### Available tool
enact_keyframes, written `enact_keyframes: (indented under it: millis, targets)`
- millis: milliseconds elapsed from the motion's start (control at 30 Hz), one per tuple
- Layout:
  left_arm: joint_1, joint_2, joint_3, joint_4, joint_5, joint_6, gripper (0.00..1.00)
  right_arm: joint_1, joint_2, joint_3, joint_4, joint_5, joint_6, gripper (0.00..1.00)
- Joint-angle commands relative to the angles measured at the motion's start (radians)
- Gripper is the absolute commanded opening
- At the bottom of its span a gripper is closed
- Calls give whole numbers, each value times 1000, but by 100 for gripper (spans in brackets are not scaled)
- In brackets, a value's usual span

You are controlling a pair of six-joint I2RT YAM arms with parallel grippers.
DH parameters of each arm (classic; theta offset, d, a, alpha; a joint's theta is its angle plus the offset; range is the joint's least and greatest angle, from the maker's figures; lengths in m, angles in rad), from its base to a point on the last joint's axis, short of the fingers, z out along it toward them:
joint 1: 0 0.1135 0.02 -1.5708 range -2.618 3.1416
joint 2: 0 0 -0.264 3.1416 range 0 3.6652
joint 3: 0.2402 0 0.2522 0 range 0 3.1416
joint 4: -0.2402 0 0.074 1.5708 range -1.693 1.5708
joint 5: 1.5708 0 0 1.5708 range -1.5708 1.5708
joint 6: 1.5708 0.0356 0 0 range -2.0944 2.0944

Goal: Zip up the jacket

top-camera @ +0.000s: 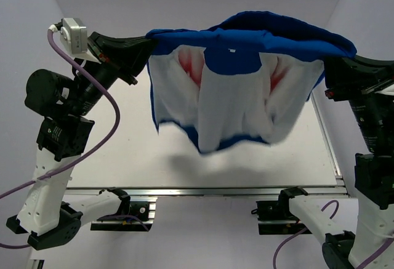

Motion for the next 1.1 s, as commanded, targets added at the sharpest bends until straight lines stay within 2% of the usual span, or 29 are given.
enact_keyframes:
  millis: [0, 67, 167, 267, 300, 333, 433, 467, 533, 567, 633, 667, 700, 733, 767, 800, 833, 900, 1033, 1067]
  targets:
    - [26, 6, 68, 38, -37, -37, 0, -18, 24, 64, 45, 63, -5, 0]
    - [26, 47, 129, 6, -46, -45, 0, -17, 58, 67, 70, 49, 19, 0]
    - [26, 133, 183, -63, -188, -59, 0, -17, 165, 73, 48, 95, 53, 0]
    - [25, 256, 222, -161, -398, -56, 0, -17, 285, 41, 19, 196, 79, 0]
    - [25, 302, 270, -245, -524, -56, 0, -17, 352, 32, 13, 213, 85, 0]
    - [25, 401, 285, -281, -589, -57, 0, -17, 387, 20, 10, 213, 87, 0]
    - [25, 569, 318, -371, -774, -79, 0, -8, 531, -59, 8, 238, 133, 0]
    - [25, 697, 333, -413, -813, -96, 0, 17, 608, -89, 31, 239, 148, 0]
    - [25, 837, 415, -463, -909, -117, 0, 54, 694, -163, 74, 310, 147, 0]
    - [25, 983, 466, -512, -923, -113, 0, 81, 804, -160, 85, 343, 133, 0]
    - [25, 1115, 604, -519, -904, -64, 1, 89, 930, -32, 12, 376, 134, 0]
    - [29, 1222, 652, -537, -884, -32, 9, 89, 1052, 27, -13, 367, 134, 16]
    - [40, 1259, 693, -540, -850, -18, 21, 89, 1104, 86, -78, 377, 130, 33]
    - [46, 1276, 707, -534, -773, -10, 49, 89, 1154, 205, -114, 381, 124, 43]
    - [55, 1276, 686, -493, -740, -10, 72, 91, 1222, 252, -145, 378, 118, 56]
    - [63, 1244, 654, -470, -723, -13, 93, 89, 1237, 283, -184, 376, 116, 61]
    - [68, 1220, 622, -445, -717, -16, 98, 89, 1244, 299, -192, 364, 114, 64]
    - [68, 1140, 530, -378, -718, -4, 98, 89, 1196, 250, -183, 321, 116, 87]
    - [68, 1018, 438, -371, -669, 2, 98, 88, 1005, 14, -124, 285, 131, 89]
    - [68, 987, 381, -388, -657, -11, 98, 89, 910, -117, -104, 289, 137, 89]
